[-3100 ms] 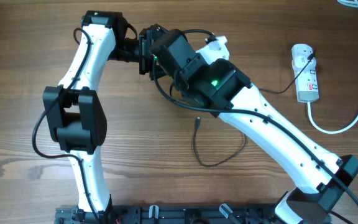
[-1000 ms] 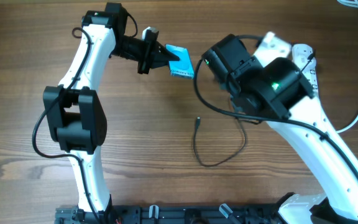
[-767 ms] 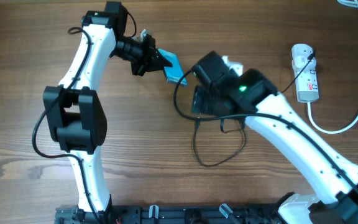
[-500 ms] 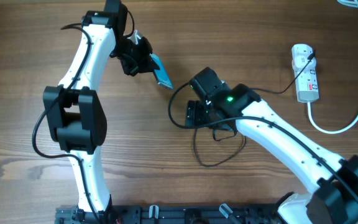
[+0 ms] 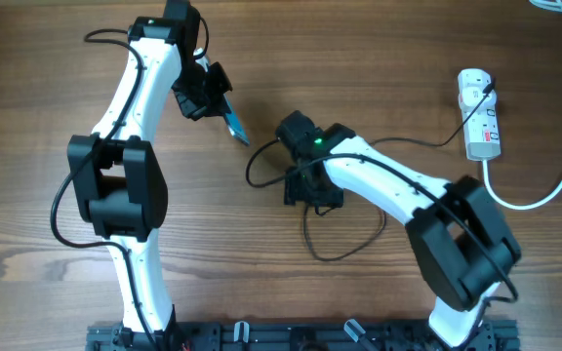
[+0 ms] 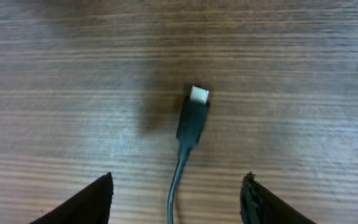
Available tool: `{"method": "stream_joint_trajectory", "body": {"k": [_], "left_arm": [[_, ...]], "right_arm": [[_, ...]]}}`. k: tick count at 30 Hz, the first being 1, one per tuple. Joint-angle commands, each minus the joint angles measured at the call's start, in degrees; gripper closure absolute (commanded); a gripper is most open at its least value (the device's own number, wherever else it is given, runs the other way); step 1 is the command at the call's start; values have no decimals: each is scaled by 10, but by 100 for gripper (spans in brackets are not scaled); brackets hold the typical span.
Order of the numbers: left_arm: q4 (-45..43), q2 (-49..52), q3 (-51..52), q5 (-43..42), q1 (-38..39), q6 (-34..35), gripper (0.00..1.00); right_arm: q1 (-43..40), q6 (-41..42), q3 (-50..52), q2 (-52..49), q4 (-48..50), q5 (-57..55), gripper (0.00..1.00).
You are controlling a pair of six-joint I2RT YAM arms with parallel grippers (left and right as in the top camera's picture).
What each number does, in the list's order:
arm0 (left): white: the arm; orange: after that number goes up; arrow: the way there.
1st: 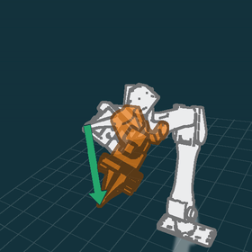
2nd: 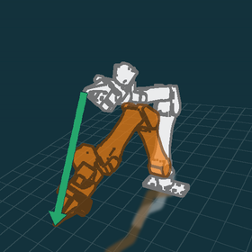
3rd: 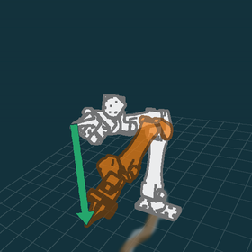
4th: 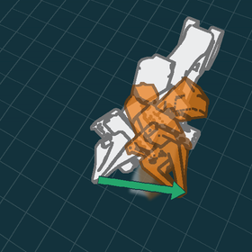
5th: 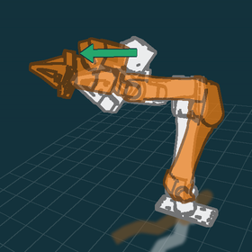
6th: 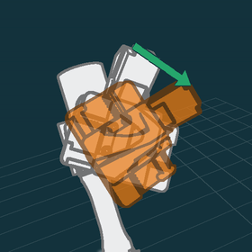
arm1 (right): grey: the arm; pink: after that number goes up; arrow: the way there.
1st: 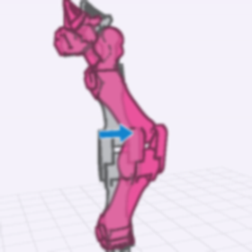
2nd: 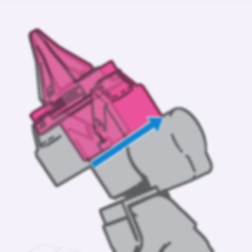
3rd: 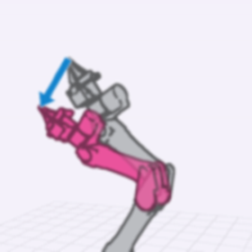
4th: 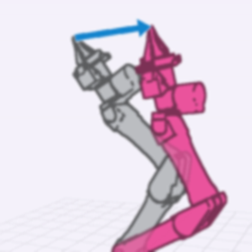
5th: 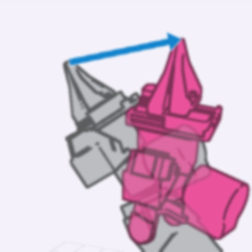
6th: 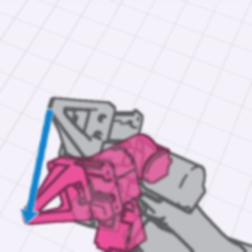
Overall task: Plug charger to phone and switch on socket
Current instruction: 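Close the right gripper on the USB-C plug and lift it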
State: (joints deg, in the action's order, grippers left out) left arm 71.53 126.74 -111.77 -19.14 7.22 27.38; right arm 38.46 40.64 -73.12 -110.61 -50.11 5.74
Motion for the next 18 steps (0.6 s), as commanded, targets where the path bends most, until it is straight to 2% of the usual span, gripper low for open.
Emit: {"method": "stream_joint_trajectory", "body": {"k": [1, 10, 13, 15, 18], "left_arm": [[0, -21, 0, 8, 1, 5, 96], [0, -21, 0, 8, 1, 6, 96], [0, -21, 0, 8, 1, 6, 96], [0, -21, 0, 8, 2, 6, 96], [2, -21, 0, 8, 2, 6, 96]], "right_arm": [[-1, 37, -12, -21, 2, -46, 40], [8, 73, -9, -51, 16, -42, 51], [11, 96, -8, -51, 17, -42, 63], [11, 104, -7, -51, 19, -45, 66], [11, 104, -6, -52, 20, -49, 75]]}}
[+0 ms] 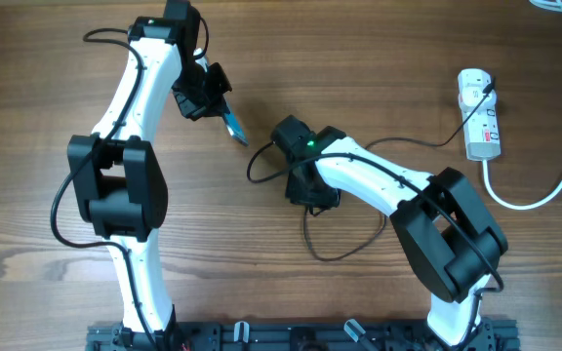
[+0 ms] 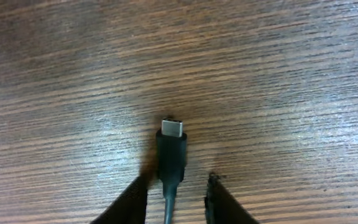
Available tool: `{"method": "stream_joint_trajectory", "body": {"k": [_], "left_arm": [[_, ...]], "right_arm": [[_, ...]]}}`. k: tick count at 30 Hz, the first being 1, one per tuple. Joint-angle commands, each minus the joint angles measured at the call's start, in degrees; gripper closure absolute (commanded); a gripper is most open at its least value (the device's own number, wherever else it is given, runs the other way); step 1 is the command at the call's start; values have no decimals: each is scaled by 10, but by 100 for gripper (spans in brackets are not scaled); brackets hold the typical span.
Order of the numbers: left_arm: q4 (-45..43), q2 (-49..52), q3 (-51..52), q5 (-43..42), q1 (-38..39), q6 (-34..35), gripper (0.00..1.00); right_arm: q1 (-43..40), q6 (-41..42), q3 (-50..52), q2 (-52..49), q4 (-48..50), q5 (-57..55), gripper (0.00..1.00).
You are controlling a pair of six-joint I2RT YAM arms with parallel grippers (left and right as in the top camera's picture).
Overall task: Plug charger to phone and switch on socket
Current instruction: 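Close the right gripper on the USB-C plug and lift it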
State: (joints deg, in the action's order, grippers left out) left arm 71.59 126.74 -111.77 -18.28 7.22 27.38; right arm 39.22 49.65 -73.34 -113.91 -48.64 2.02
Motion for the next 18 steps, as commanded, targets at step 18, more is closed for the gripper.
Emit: {"method": "stream_joint_trajectory", "body": {"k": [18], "left_arm": [[2, -21, 0, -1, 2, 6, 96]], "right_arm": [[3, 20, 0, -20, -1, 6, 81]]}}
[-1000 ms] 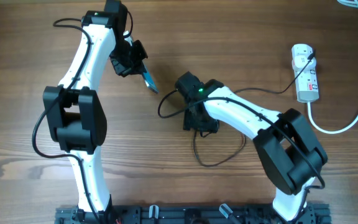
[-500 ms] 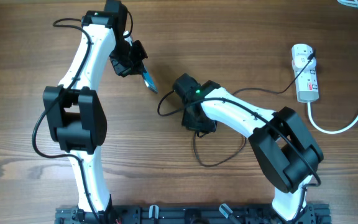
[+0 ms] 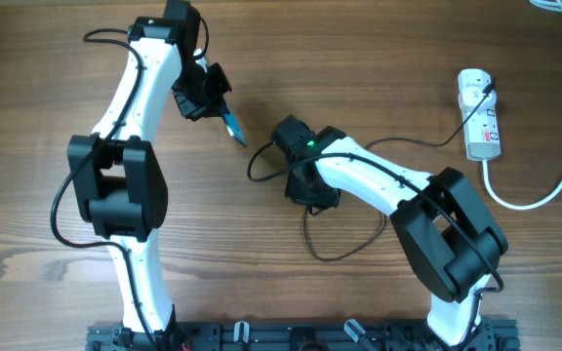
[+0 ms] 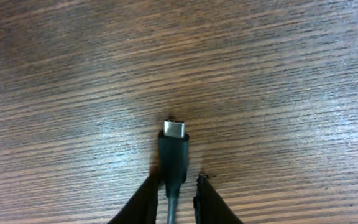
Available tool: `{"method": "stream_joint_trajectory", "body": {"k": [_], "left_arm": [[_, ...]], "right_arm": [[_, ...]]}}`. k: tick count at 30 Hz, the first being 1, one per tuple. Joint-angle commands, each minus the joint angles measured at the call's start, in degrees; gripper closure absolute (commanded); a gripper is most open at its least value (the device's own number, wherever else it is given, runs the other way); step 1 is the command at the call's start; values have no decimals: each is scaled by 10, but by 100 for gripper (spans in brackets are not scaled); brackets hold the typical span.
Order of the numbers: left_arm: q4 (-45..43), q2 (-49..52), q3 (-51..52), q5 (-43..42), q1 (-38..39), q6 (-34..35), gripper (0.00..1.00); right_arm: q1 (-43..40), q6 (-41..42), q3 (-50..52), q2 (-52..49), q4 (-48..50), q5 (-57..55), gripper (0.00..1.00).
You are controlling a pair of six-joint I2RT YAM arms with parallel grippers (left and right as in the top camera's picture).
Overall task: Plug charger to phone and switch on socket
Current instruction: 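Close the right gripper on the USB-C plug and lift it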
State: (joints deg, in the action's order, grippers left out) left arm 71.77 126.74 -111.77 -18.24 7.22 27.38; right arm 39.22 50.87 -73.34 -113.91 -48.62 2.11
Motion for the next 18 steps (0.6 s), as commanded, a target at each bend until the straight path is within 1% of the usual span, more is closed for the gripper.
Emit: {"method": "stream_joint_trajectory", "body": {"k": [1, 12, 15, 18], "left_arm": [[2, -21, 0, -1, 2, 6, 96], [6, -21, 0, -1, 2, 6, 96], [6, -21, 0, -1, 2, 6, 96], [7, -21, 0, -1, 2, 6, 96]], "right_arm": [[3, 8, 0, -20, -2, 5, 82], [5, 8, 0, -20, -7, 22, 81], [5, 8, 0, -20, -5, 22, 85], [5, 8, 0, -20, -1, 17, 85]]}}
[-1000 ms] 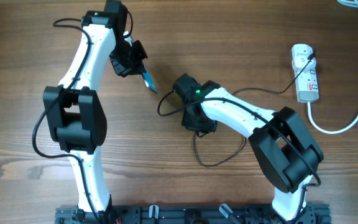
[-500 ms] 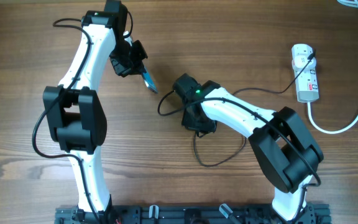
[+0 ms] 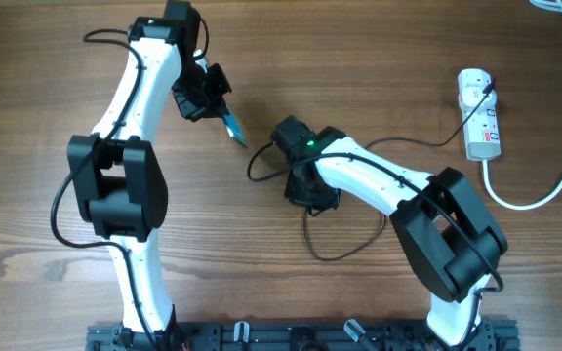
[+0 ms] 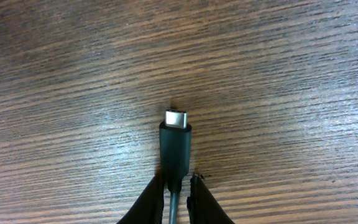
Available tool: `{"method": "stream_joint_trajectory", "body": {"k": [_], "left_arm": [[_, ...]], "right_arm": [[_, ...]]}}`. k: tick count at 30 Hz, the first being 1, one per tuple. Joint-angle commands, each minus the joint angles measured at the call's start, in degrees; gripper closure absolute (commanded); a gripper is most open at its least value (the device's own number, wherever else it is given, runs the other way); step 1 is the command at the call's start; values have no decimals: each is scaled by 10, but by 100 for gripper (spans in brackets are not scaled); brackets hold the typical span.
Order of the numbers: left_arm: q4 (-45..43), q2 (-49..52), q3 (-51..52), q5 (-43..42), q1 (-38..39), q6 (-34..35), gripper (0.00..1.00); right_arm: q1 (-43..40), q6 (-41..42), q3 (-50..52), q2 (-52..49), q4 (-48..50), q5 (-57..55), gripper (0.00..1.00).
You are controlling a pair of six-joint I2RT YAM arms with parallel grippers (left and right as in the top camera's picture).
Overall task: Plug charger to phone and switch on socket
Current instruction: 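Close the right gripper on the USB-C plug and lift it, then bring the plug up to the phone's bottom port with the right gripper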
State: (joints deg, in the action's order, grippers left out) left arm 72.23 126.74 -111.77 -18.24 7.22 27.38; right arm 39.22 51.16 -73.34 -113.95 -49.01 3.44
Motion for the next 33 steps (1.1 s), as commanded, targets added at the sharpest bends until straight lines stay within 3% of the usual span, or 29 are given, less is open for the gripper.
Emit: {"method": "stream_joint_trajectory", "body": {"k": [1, 10, 18, 21, 26, 29, 33], "left_arm": [[2, -21, 0, -1, 2, 6, 96], [4, -21, 0, -1, 2, 6, 96], [4, -21, 0, -15, 2, 5, 96], [-8, -21, 0, -102, 2, -26, 96], [-52, -21, 0, -278, 4, -95, 96], [-77, -21, 0, -406, 19, -170, 96], [-110, -21, 0, -417, 49, -182, 96]], "right_arm": [[5, 5, 0, -20, 3, 4, 85], [5, 5, 0, -20, 3, 4, 87], [5, 0, -1, -20, 6, 5, 96], [5, -7, -7, -16, 1, 8, 96], [5, -108, -9, 44, 2, 88, 96], [5, -180, -9, 118, 3, 160, 96], [5, -197, -9, 211, 2, 184, 96]]}}
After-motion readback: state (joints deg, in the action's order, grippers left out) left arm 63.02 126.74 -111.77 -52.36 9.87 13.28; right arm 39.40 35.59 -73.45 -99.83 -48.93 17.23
